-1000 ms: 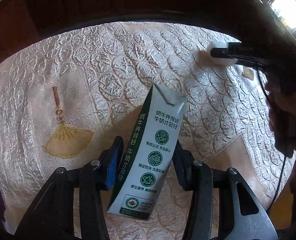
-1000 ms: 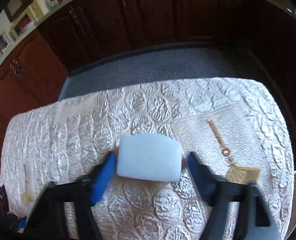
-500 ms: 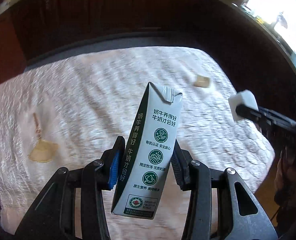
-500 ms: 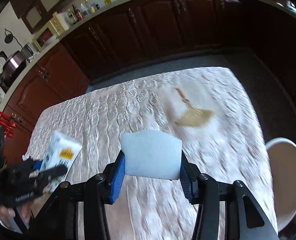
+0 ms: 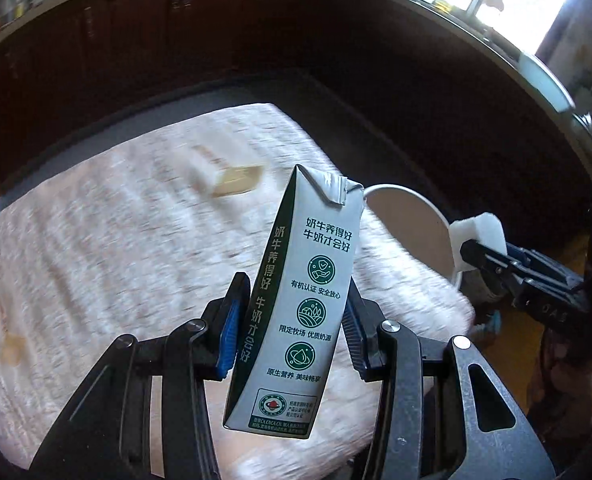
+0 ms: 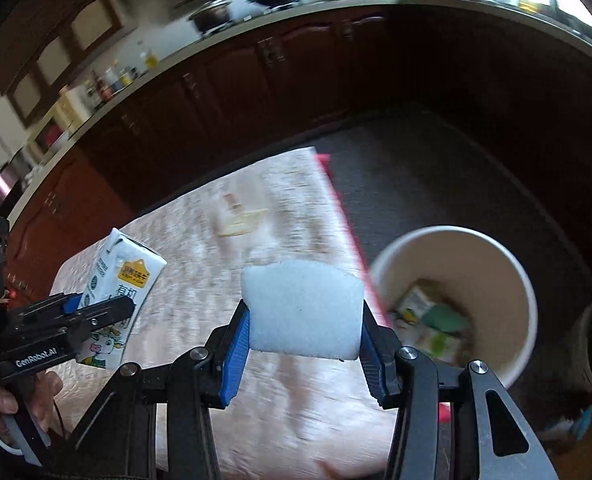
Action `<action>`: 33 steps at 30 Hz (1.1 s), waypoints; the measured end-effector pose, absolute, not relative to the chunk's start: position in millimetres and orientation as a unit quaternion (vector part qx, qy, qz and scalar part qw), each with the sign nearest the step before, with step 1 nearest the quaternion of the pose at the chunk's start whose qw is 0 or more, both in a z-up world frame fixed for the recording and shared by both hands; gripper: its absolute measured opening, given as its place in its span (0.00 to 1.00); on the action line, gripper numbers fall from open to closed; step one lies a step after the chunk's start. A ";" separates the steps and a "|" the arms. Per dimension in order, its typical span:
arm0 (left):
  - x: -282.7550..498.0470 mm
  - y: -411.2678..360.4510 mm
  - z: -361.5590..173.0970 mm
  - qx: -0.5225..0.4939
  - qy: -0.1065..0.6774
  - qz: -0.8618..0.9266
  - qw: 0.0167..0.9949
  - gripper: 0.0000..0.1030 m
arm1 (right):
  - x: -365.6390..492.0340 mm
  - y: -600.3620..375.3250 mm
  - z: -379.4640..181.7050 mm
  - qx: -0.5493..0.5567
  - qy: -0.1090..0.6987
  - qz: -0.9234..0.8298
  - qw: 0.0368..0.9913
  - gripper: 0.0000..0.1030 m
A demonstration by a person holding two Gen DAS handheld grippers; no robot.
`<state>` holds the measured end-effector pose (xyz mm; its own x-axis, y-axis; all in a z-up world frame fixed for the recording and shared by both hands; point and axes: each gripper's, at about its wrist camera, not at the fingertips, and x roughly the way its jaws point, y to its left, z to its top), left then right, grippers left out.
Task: Collect trash
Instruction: 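Carry the milk carton and sponge block over the white bucket with both tools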
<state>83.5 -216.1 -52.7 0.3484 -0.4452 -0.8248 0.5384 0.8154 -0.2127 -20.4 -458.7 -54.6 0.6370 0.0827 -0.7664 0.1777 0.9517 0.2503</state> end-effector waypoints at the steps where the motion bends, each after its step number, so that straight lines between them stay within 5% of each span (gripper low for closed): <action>1: 82.4 -227.4 -52.0 0.050 0.485 -0.305 0.818 0.41 | -26.2 -468.1 -54.9 0.158 0.425 -0.037 0.891 0.46; 16: 78.9 -351.9 -54.3 0.072 0.488 -0.356 0.793 0.41 | -74.4 -556.1 -85.1 0.219 0.439 -0.115 0.864 0.47; 33: 88.3 -396.1 -76.1 0.072 0.500 -0.365 0.782 0.41 | -72.5 -580.3 -108.2 0.238 0.452 -0.137 0.849 0.50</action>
